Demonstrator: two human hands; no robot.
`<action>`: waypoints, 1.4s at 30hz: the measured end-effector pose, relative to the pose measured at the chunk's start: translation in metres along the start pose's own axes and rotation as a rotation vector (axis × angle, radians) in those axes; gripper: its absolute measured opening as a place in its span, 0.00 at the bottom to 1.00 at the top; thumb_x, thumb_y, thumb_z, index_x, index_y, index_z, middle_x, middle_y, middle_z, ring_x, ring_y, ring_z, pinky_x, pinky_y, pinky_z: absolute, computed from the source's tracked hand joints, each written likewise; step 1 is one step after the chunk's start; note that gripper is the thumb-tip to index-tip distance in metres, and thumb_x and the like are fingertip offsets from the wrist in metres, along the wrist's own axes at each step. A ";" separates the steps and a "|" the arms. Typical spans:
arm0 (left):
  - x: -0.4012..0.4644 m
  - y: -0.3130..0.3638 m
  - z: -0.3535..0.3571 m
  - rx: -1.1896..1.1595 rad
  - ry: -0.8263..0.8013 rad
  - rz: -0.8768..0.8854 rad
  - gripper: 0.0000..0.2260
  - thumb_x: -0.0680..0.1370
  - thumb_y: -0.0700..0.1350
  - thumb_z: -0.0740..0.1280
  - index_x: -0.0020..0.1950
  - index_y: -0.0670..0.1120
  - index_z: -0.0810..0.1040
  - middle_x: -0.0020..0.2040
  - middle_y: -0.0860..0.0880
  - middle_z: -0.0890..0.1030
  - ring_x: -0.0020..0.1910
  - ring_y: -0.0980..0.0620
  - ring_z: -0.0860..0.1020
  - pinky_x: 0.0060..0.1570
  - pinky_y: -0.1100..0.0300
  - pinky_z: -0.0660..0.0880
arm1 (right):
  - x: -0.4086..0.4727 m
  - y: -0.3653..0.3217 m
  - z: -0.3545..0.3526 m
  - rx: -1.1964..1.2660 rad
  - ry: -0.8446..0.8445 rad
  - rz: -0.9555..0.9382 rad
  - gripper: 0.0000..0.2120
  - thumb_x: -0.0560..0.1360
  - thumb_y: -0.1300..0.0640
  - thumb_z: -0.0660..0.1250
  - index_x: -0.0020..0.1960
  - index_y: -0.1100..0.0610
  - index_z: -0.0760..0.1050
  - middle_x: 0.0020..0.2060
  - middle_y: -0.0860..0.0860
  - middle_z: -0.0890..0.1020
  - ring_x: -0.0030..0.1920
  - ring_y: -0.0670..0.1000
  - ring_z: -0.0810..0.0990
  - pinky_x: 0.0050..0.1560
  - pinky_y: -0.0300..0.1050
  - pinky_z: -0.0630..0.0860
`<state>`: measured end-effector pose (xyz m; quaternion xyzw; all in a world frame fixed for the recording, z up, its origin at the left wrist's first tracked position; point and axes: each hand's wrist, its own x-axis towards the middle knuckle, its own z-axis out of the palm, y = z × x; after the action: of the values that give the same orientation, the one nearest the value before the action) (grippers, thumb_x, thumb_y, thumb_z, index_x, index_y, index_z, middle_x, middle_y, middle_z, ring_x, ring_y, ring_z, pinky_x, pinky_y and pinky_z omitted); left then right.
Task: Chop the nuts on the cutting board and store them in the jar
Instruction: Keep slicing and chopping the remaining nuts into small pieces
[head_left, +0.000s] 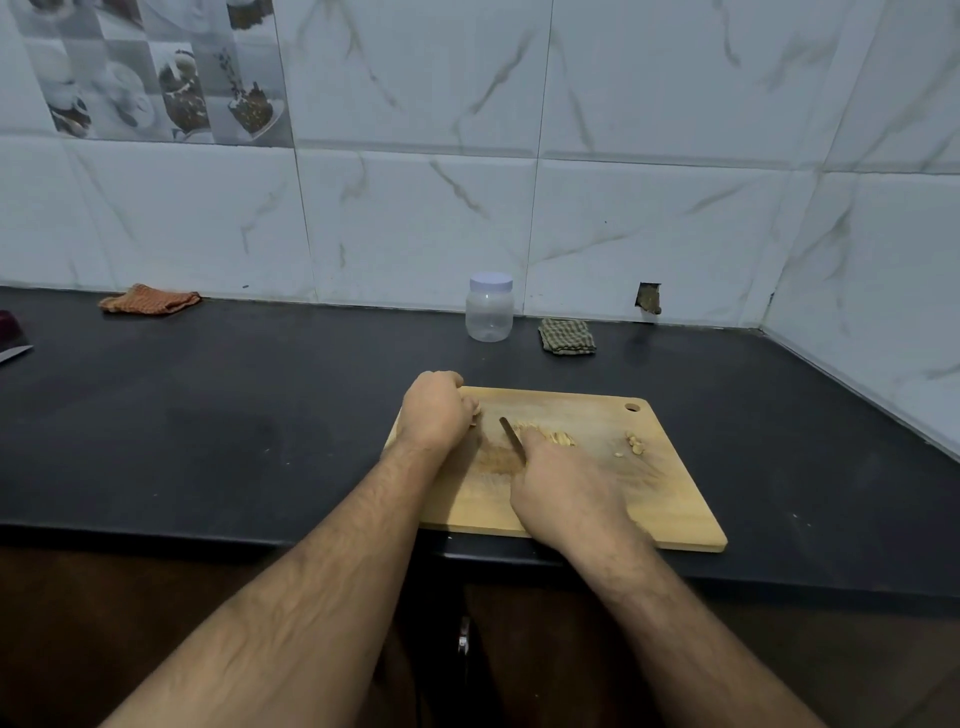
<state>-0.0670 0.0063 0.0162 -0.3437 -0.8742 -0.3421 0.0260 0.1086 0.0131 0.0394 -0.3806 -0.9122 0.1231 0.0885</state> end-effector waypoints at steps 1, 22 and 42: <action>0.002 0.002 0.000 0.021 -0.012 -0.003 0.14 0.80 0.46 0.66 0.63 0.42 0.79 0.57 0.44 0.82 0.57 0.45 0.79 0.57 0.55 0.75 | 0.002 -0.001 0.002 0.009 -0.004 -0.002 0.29 0.78 0.61 0.55 0.77 0.46 0.59 0.49 0.51 0.79 0.43 0.52 0.72 0.41 0.47 0.71; -0.004 -0.004 0.013 -0.115 0.068 -0.011 0.10 0.78 0.45 0.70 0.59 0.49 0.83 0.53 0.50 0.85 0.53 0.52 0.81 0.51 0.61 0.74 | 0.008 0.005 0.015 0.102 0.013 0.005 0.29 0.79 0.58 0.55 0.78 0.42 0.57 0.50 0.48 0.81 0.42 0.51 0.74 0.40 0.46 0.74; -0.035 0.012 -0.016 -0.155 -0.368 -0.210 0.05 0.74 0.46 0.75 0.39 0.47 0.84 0.37 0.48 0.85 0.34 0.51 0.78 0.46 0.55 0.81 | -0.010 0.012 0.001 0.096 -0.034 -0.029 0.28 0.77 0.61 0.57 0.75 0.45 0.65 0.66 0.49 0.77 0.64 0.54 0.76 0.60 0.49 0.75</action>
<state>-0.0361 -0.0175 0.0255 -0.3083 -0.8663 -0.3406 -0.1962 0.1230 0.0134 0.0340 -0.3606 -0.9120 0.1722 0.0929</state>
